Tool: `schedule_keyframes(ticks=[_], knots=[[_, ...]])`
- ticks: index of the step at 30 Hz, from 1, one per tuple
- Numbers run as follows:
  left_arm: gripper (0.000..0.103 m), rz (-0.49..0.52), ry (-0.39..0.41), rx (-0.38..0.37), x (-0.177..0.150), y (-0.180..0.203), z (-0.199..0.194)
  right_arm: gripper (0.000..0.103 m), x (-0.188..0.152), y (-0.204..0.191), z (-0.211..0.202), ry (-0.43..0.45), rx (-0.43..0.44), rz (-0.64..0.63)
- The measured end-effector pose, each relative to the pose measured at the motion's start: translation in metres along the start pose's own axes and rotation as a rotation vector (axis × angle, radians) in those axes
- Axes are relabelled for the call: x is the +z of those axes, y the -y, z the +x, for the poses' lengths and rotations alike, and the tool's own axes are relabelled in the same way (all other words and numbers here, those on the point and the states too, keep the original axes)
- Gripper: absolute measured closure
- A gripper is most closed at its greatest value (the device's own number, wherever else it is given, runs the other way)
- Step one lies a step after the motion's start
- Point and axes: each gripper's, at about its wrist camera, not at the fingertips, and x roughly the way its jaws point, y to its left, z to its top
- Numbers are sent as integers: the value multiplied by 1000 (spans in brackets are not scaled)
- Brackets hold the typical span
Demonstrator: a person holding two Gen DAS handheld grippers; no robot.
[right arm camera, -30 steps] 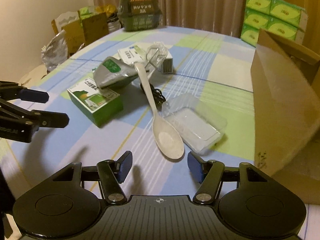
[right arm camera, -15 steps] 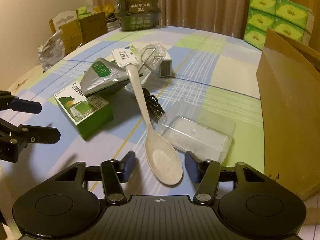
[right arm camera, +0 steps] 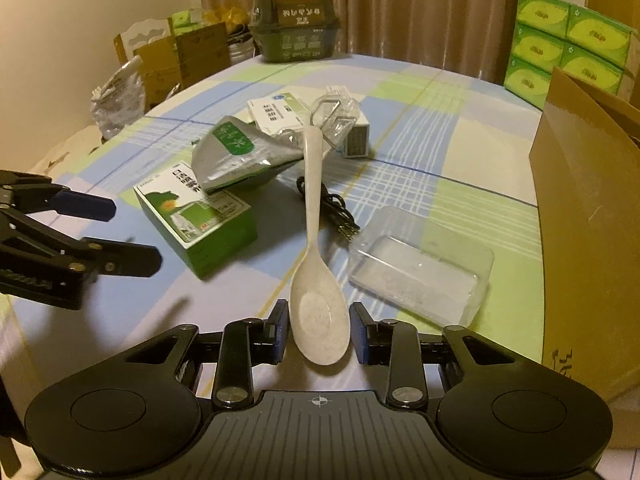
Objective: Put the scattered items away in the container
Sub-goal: 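Grasp the green-and-white medicine box with the left tool while the right tool holds the spoon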
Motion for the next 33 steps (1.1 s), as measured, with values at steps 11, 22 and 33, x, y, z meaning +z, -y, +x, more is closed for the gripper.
schedule_keyframes(ticks=[11,22,33], knots=[[8,-2,17,66,13,-1,10,74,3,1,0,11,2,25],[4,15,3,-78,24,-33,31,74,2,-5,6,1,7,22],[4,156,-24,-238,1,-5,5,74,2,-4,-3,18,-6,37]])
